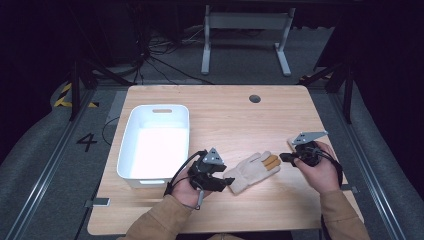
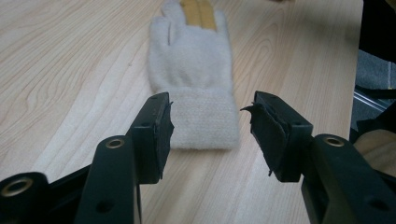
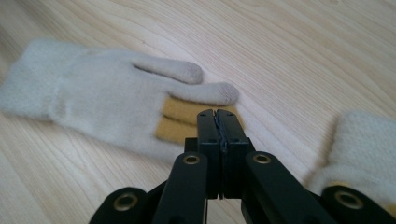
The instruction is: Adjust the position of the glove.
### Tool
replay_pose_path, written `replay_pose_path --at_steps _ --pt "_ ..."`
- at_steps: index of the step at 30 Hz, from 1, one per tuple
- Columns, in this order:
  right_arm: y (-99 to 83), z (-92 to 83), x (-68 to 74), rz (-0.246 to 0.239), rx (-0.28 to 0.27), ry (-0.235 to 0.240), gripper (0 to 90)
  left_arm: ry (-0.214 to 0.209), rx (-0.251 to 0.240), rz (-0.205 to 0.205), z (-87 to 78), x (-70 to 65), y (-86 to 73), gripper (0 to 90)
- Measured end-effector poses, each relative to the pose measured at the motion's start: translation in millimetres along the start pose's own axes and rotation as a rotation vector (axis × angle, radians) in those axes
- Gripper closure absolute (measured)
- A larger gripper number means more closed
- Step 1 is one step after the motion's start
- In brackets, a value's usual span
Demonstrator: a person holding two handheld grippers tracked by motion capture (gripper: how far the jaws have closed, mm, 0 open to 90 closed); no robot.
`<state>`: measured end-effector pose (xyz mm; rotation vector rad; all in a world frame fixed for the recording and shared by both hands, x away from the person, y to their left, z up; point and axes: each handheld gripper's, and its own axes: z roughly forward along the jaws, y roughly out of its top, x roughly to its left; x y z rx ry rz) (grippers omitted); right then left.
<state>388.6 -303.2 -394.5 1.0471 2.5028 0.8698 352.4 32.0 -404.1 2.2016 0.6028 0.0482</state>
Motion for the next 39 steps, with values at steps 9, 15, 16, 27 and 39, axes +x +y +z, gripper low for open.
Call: replay_pose_path --at_steps 9,15,16,27,39 --pt "15.4 13.3 7.7 -0.04 0.037 0.033 90.0 0.003 0.011 -0.007 -2.3 2.9 2.1 47.2" --pt "27.8 24.1 5.9 -0.055 0.057 0.046 89.9 0.001 0.009 -0.006 -3.8 3.4 1.2 47.1" --pt "30.1 25.9 5.8 -0.056 0.062 0.045 89.9 0.0 0.01 -0.007 -4.3 3.3 1.2 47.1" --pt "50.2 52.1 5.2 -0.089 0.1 0.06 90.0 0.007 0.002 -0.002 -7.2 2.5 0.3 46.5" --pt "58.0 81.6 2.1 -0.075 0.15 0.069 89.8 0.002 0.004 0.001 -8.0 4.0 0.8 45.7"
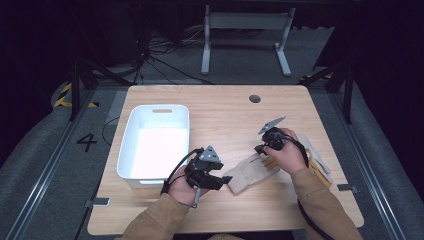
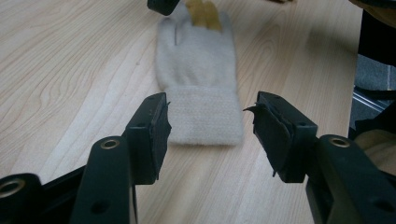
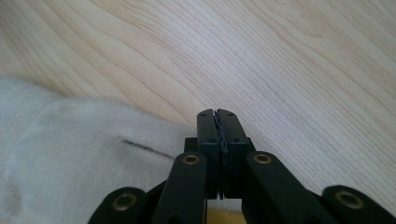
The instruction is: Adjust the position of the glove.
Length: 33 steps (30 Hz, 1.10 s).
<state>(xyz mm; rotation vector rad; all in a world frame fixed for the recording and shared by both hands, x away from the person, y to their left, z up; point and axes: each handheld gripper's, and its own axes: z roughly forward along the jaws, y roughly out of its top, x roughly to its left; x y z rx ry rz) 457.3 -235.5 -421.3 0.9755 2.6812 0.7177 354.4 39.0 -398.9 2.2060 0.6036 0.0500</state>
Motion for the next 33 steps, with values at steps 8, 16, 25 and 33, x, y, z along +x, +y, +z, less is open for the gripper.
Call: replay_pose_path --at_steps 8,16,25,33 --pt "-7.3 5.2 -11.5 0.039 0.022 -0.028 89.8 -0.002 0.0 -0.003 0.8 0.0 -0.2 45.4" --pt "-15.7 6.1 -11.7 0.048 0.054 -0.026 89.8 -0.005 0.001 -0.005 1.1 0.8 0.4 45.2" --pt "-24.4 -1.7 1.6 0.033 0.073 -0.034 89.7 -0.012 0.011 -0.007 2.7 0.5 1.1 45.0" --pt "-35.7 -8.1 9.2 0.038 0.075 -0.029 89.8 -0.014 0.008 -0.002 3.2 0.8 3.0 44.9"
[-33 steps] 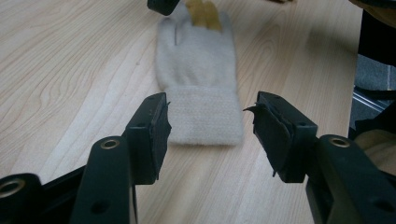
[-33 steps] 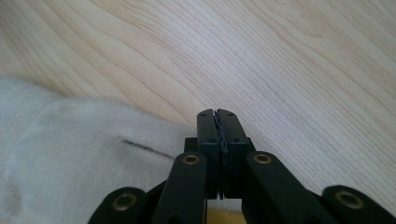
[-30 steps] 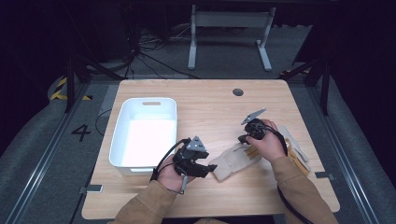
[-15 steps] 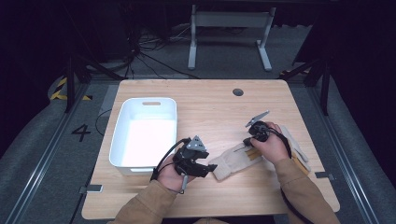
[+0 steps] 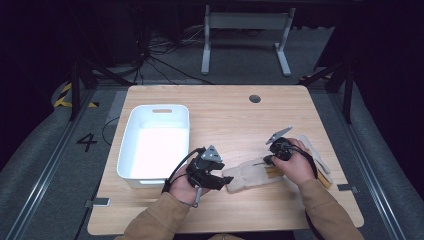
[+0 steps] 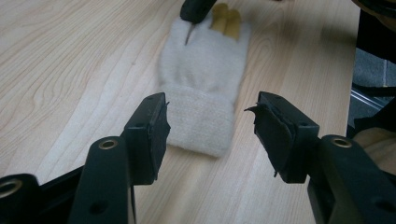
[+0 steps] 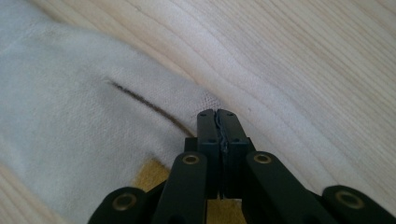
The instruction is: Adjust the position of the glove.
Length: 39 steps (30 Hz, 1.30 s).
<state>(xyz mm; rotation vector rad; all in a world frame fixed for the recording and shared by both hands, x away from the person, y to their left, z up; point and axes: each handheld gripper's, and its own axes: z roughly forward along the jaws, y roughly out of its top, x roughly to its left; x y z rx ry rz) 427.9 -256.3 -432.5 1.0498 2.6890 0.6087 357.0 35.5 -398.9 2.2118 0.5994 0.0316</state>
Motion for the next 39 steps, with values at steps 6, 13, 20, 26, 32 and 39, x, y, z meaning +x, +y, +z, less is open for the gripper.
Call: replay_pose_path --at_steps 6,13,20,26,32,39 --pt "-11.3 -5.2 2.4 0.01 -0.004 0.013 89.8 -0.005 0.002 0.005 -0.5 0.9 2.9 44.8" --pt "-17.8 -12.0 6.0 0.018 -0.009 0.016 89.7 -0.014 0.007 0.017 1.0 0.2 7.3 44.6" --pt "-21.2 -29.2 6.3 0.03 -0.056 0.008 87.8 -0.028 0.005 0.024 -5.8 0.5 10.1 44.5" --pt "-23.7 -46.0 -1.4 0.052 -0.093 -0.017 86.0 -0.016 0.02 0.052 -11.4 -2.9 7.0 44.3" --pt "-26.3 -57.8 -9.7 0.095 -0.102 -0.038 82.7 -0.011 0.032 0.072 -14.9 -4.4 2.0 44.1" --pt "-36.8 -66.7 -28.6 0.169 -0.089 -0.083 78.0 0.004 0.033 0.08 -18.3 -2.9 -4.3 44.0"
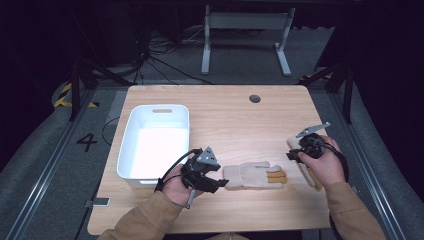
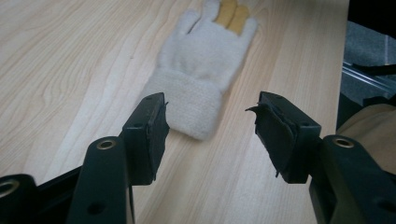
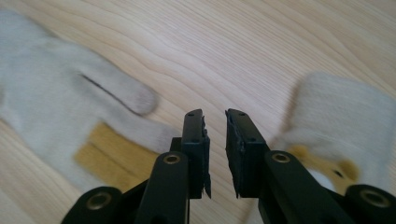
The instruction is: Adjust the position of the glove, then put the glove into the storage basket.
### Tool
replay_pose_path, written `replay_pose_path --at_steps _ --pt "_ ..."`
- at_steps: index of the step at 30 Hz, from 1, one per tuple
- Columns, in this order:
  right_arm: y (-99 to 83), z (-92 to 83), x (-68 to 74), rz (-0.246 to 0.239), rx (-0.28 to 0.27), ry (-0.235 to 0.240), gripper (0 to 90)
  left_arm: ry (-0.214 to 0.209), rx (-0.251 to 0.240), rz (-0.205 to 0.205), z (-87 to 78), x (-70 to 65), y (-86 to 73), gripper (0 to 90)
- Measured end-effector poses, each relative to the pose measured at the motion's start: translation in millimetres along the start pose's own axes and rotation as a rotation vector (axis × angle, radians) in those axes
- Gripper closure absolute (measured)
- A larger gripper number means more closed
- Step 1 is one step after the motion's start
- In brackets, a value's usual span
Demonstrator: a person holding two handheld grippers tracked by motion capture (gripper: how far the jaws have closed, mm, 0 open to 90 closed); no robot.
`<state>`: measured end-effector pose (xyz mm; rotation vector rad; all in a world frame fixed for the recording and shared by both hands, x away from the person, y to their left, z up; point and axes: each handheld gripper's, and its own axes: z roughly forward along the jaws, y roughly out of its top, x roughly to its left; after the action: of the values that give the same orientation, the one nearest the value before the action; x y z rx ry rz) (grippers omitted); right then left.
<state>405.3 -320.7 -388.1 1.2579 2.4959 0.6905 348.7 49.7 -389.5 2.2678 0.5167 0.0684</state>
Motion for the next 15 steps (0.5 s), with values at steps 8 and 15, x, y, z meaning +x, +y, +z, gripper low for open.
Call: replay_pose_path --at_steps 8,15 --pt "-13.5 -6.5 -26.0 0.08 -0.006 -0.053 69.3 0.004 0.004 -0.011 -2.4 4.2 -3.9 43.9" --pt "-28.4 -4.8 -45.8 0.141 -0.011 -0.079 56.5 0.006 0.009 -0.014 -1.3 4.0 -5.5 43.8"
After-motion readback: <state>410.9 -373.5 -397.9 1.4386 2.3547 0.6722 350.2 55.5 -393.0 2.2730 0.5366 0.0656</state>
